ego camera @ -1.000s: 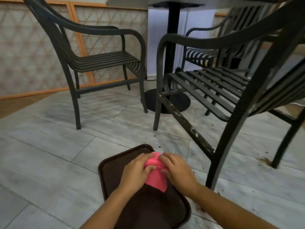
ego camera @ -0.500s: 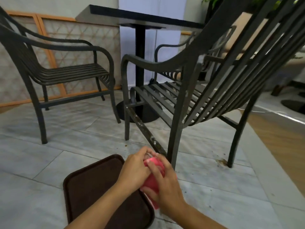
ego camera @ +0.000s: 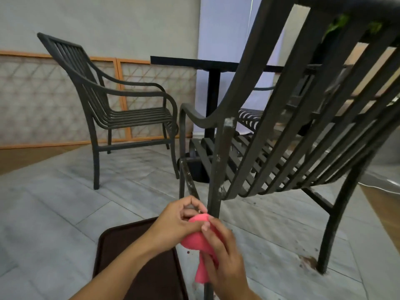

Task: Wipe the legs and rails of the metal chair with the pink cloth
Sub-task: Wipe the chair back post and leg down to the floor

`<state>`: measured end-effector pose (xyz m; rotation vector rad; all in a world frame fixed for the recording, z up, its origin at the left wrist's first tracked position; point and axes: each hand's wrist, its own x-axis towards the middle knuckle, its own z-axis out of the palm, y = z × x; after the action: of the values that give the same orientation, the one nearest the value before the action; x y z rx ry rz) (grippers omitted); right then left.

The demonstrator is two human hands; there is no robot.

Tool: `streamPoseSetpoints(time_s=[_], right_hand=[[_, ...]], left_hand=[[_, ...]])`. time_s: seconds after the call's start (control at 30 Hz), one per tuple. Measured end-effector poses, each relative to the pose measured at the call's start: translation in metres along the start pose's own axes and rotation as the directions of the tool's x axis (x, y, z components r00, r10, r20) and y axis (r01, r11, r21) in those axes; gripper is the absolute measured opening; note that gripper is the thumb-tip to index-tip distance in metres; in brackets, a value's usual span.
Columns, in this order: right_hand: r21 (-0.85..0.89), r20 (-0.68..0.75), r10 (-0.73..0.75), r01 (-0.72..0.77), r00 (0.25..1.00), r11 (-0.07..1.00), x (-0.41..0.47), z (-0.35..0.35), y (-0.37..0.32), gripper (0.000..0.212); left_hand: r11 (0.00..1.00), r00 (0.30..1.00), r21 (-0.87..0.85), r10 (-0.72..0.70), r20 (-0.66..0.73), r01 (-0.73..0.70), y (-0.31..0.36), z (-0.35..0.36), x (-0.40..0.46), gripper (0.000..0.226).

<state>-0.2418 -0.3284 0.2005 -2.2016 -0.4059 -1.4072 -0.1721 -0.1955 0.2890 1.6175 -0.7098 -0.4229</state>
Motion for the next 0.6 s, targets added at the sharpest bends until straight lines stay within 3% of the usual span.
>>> streamPoseSetpoints(time_s=[0.2, 0.33, 0.47, 0.6], right_hand=[[0.022, -0.078, 0.042, -0.041, 0.996, 0.999, 0.025, -0.031, 0.003, 0.040], [0.040, -0.190, 0.137, -0.131, 0.972, 0.991, 0.044, -0.045, 0.000, 0.042], [0.039, -0.290, 0.160, -0.155, 0.943, 0.987, 0.065, -0.057, -0.009, 0.046], [-0.018, -0.367, 0.116, -0.132, 0.923, 0.991, 0.108, -0.065, -0.016, 0.047]], left_hand=[[0.988, 0.972, -0.013, 0.150, -0.179, -0.154, 0.041, 0.007, 0.013, 0.017], [0.940, 0.865, 0.121, 0.340, -0.370, -0.318, 0.061, 0.003, 0.024, 0.008], [0.853, 0.743, 0.248, 0.521, -0.419, -0.459, 0.084, -0.001, 0.035, 0.008], [0.811, 0.706, 0.247, 0.584, -0.401, -0.530, 0.109, -0.001, 0.059, 0.019]])
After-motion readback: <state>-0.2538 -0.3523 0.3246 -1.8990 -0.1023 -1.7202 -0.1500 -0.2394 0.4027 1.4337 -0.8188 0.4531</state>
